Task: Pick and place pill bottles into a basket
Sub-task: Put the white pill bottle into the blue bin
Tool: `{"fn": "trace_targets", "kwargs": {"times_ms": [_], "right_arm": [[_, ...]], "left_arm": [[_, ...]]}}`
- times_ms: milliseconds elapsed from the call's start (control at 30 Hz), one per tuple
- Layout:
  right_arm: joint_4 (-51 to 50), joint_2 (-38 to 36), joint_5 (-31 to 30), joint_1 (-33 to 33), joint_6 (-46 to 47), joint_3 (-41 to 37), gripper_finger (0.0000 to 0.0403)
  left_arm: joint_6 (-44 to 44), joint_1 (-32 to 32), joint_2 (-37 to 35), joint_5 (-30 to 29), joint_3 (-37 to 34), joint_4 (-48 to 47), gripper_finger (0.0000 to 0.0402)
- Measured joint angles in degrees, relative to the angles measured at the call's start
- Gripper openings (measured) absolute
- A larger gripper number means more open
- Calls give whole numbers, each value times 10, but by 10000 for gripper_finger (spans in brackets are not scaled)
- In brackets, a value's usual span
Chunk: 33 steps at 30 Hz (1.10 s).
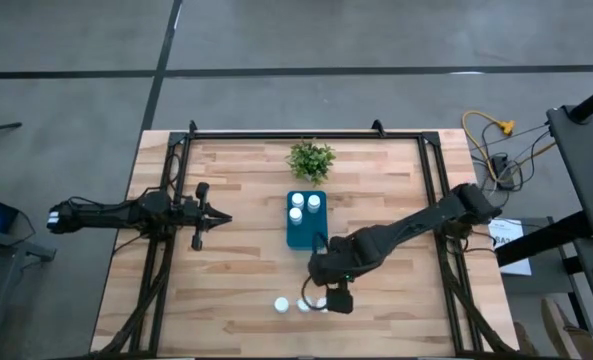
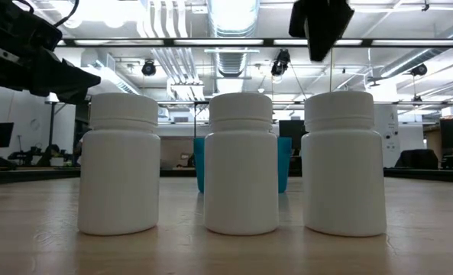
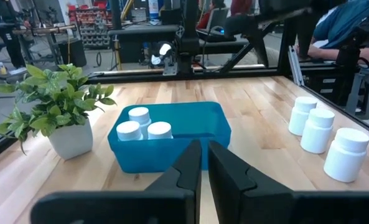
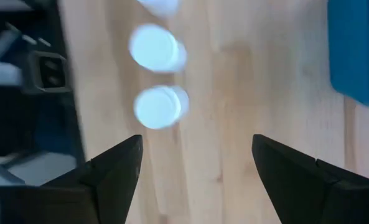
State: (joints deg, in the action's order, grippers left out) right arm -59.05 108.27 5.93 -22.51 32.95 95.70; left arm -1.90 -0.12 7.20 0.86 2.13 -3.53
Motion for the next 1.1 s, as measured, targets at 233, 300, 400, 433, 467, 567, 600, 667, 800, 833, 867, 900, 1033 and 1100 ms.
{"fn": "trace_targets", "kwargs": {"times_ms": [233, 300, 400, 433, 467, 567, 600, 667, 800, 833, 867, 900, 1033, 1100], "right_arm": [[-92, 85, -1, -7, -35, 91, 292], [-108, 109, -1, -9, -46, 115, 292], [-118, 133, -1, -11, -62, 146, 292], [-120, 139, -1, -12, -65, 155, 292], [-125, 146, -1, -12, -68, 165, 292], [-144, 162, -1, -16, -73, 184, 292], [-143, 164, -1, -17, -73, 186, 292], [-142, 163, -7, -21, -70, 188, 292], [-137, 162, -21, -33, -58, 186, 292], [-136, 162, -28, -37, -57, 186, 292], [-134, 162, -32, -41, -57, 185, 292], [-130, 162, -33, -44, -56, 184, 292], [-105, 161, -34, -54, -51, 176, 292], [-95, 161, -36, -56, -51, 172, 292]], "left_arm": [[0, 0, 2, 0, 0, 0, 11], [0, 0, 2, 0, 0, 0, 11], [0, 0, 3, 0, 0, 0, 11], [0, 0, 3, 0, 0, 0, 11], [0, 0, 2, 0, 0, 0, 11], [0, 0, 3, 0, 0, 0, 11], [0, 0, 2, 0, 0, 0, 11], [0, 0, 3, 0, 0, 0, 11], [0, 0, 4, 0, 0, -1, 11], [0, 0, 4, 0, 0, -1, 11], [0, 0, 5, 0, 0, -1, 11], [0, 0, 4, 0, 0, -1, 11], [0, 0, 6, 0, 0, -1, 11], [0, 0, 5, 0, 1, -1, 11]]}}
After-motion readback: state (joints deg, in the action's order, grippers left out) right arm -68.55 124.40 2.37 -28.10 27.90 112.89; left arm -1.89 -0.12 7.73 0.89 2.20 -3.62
